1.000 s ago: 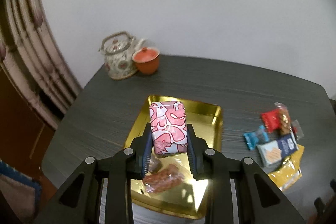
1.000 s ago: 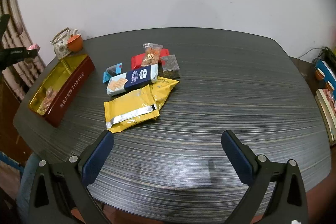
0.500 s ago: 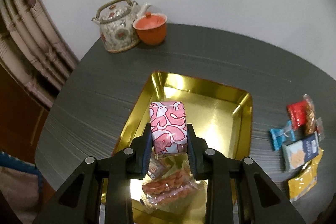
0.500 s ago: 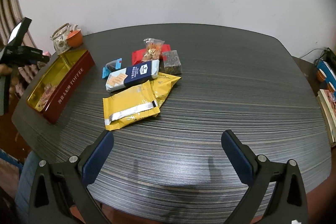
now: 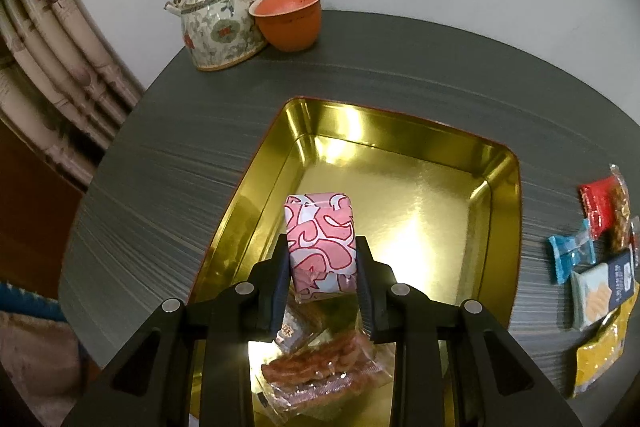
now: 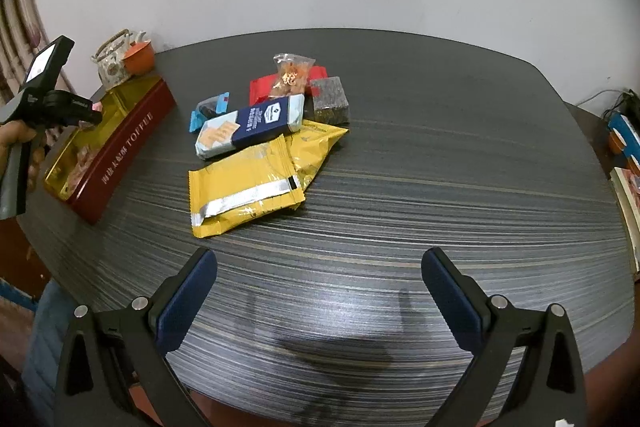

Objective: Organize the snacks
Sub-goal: 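Lower the pink cube into the gold tin and open the left tool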

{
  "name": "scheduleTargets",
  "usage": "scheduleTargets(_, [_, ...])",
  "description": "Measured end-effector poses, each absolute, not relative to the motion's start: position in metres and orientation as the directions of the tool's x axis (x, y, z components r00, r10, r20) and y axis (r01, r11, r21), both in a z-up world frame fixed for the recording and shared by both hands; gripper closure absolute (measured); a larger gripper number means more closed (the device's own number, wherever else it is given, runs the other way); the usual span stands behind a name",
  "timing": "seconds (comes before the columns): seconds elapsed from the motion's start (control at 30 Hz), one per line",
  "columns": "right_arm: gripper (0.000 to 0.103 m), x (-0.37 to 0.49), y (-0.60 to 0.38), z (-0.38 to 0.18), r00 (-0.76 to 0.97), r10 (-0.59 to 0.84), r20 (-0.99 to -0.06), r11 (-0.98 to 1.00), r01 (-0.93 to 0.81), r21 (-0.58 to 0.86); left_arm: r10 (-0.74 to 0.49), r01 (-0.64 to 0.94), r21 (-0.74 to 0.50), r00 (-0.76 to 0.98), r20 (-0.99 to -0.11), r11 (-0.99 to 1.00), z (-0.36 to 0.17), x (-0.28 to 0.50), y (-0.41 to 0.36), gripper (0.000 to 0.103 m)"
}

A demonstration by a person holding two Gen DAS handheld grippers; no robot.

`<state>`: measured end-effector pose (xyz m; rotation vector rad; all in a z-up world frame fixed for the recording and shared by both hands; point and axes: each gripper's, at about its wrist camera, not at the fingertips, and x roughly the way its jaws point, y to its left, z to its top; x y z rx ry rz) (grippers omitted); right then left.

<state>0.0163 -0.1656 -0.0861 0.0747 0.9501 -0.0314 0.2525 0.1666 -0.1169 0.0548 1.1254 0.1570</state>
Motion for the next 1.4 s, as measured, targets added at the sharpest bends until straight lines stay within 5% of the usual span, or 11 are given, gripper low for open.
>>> scheduleTargets(0.93, [0.001,0.018,-0.163,-0.094,0.57,0.002,-0.822,0.998,0.047,0.035,0.148,-0.119,0.108,0.402,-0.904,0.987,-0.124,0.253,0.176,0.069])
scheduleTargets(1.17, [0.001,0.018,-0.164,-0.097,0.564,-0.001,-0.826,0.998,0.05,0.033,0.091,-0.043,0.082,0.606,-0.79,0.996,-0.049,0.199,0.166,0.028])
scheduleTargets(1.4, [0.001,0.015,-0.157,-0.104,0.58,0.019,-0.814,0.999,0.01,0.031,0.0,0.052,0.056,0.73,-0.684,0.997,-0.011,0.097,0.17,0.019])
